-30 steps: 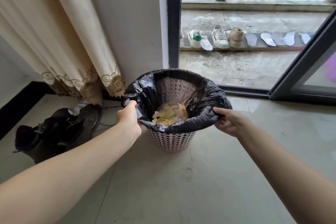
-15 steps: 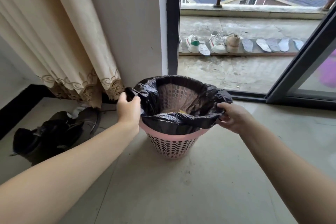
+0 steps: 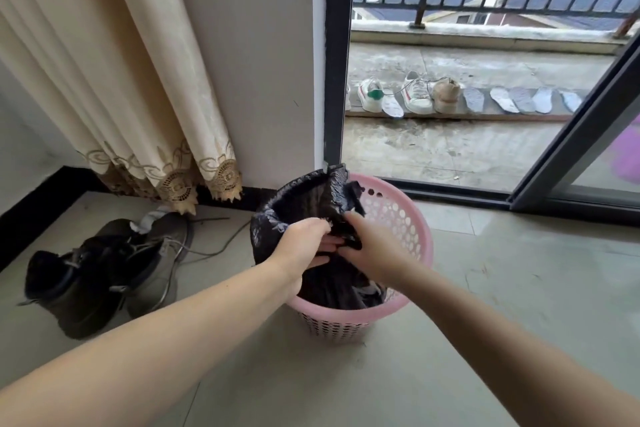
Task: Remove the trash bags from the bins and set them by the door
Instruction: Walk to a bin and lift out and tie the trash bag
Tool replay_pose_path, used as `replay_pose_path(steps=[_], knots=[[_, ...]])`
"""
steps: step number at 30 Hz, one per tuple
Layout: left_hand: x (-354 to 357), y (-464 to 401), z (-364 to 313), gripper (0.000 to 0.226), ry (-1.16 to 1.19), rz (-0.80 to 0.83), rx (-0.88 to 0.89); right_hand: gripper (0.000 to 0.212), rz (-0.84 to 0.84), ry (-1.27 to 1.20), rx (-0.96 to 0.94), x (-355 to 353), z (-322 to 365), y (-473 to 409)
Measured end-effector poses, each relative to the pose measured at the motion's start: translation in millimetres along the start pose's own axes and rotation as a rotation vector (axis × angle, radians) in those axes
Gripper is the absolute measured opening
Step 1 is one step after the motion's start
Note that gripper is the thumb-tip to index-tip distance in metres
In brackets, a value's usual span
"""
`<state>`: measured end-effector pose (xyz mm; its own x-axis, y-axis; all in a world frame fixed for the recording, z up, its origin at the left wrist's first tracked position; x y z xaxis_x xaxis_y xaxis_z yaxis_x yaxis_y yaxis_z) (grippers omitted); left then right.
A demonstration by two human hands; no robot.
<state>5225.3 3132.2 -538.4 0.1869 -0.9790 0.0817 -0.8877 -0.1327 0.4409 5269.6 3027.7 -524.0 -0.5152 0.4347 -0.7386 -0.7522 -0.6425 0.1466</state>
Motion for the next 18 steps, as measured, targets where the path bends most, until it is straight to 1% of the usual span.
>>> replay_pose_path(steps=[1, 2, 3, 5, 6, 7, 8, 10, 11, 12, 13, 14, 15, 16, 17, 18], knots=[[-6.4, -1.0, -1.7, 0.022, -0.071, -0.029, 0.020, 0.025, -0.079, -0.001, 0.039, -9.8, -7.5, -0.8], [-13.6, -1.4, -5.0, 0.023, -0.182, -0.060, 0.068, 0.014, -0.118, -0.035, 0.074, -17.1, -16.4, -2.3], [-21.0, -1.4, -10.6, 0.023, -0.355, -0.099, 0.152, 0.010, -0.133, -0.066, 0.100, -22.6, -22.9, -3.2], [-32.1, 1.3, -21.8, 0.023, -0.775, -0.211, 0.349, 0.023, -0.142, -0.087, 0.124, -27.4, -30.3, -6.5], [-35.3, 4.7, -25.4, 0.022, -0.929, -0.268, 0.436, 0.029, -0.140, -0.089, 0.125, -28.1, -30.0, -8.0], [-38.3, 8.5, -28.2, 0.021, -1.015, -0.308, 0.502, 0.032, -0.133, -0.085, 0.124, -27.8, -29.2, -9.5], [-42.6, 12.2, -31.9, 0.024, -1.052, -0.340, 0.546, 0.032, -0.116, -0.088, 0.125, -26.4, -29.9, -11.5], [-57.1, 14.4, -38.2, 0.031, -1.050, -0.405, 0.586, 0.021, -0.087, -0.131, 0.125, -24.0, -35.4, -14.5], [-66.8, 13.0, -39.8, 0.033, -1.053, -0.441, 0.572, 0.018, -0.098, -0.143, 0.115, -24.8, -36.8, -13.5], [-76.7, 9.1, -40.3, 0.038, -1.089, -0.461, 0.520, 0.021, -0.110, -0.162, 0.109, -25.5, -39.1, -12.1], [-86.0, 3.7, -38.4, 0.050, -1.150, -0.459, 0.428, 0.025, -0.114, -0.211, 0.103, -26.2, -40.2, -9.6], [-94.6, -2.9, -33.8, 0.060, -1.219, -0.420, 0.296, 0.030, -0.110, -0.281, 0.100, -26.2, -42.2, -7.5], [-100.2, -8.0, -27.0, 0.060, -1.271, -0.343, 0.163, 0.033, -0.099, -0.371, 0.111, -24.9, -44.4, -5.6], [-103.5, -11.1, -22.4, 0.048, -1.267, -0.276, 0.087, 0.033, -0.093, -0.442, 0.131, -23.6, -45.5, -4.0], [-104.9, -11.6, -24.5, 0.032, -1.216, -0.260, 0.083, 0.030, -0.096, -0.488, 0.148, -22.4, -46.8, -2.9], [-105.4, -10.0, -31.9, 0.015, -1.137, -0.283, 0.107, 0.029, -0.113, -0.513, 0.150, -21.6, -46.4, -2.7]])
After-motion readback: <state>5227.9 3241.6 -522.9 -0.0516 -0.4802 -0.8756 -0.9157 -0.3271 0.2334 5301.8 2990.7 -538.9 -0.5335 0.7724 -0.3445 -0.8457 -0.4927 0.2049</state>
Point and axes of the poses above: each hand's wrist, its own y-axis away from the middle knuckle, its own x-axis out of the palm, z = x × y, the point moved 6 cm from there along -y, towards the middle knuckle, and after that the axes turned 7 degrees about z, right-handed, at the moved point
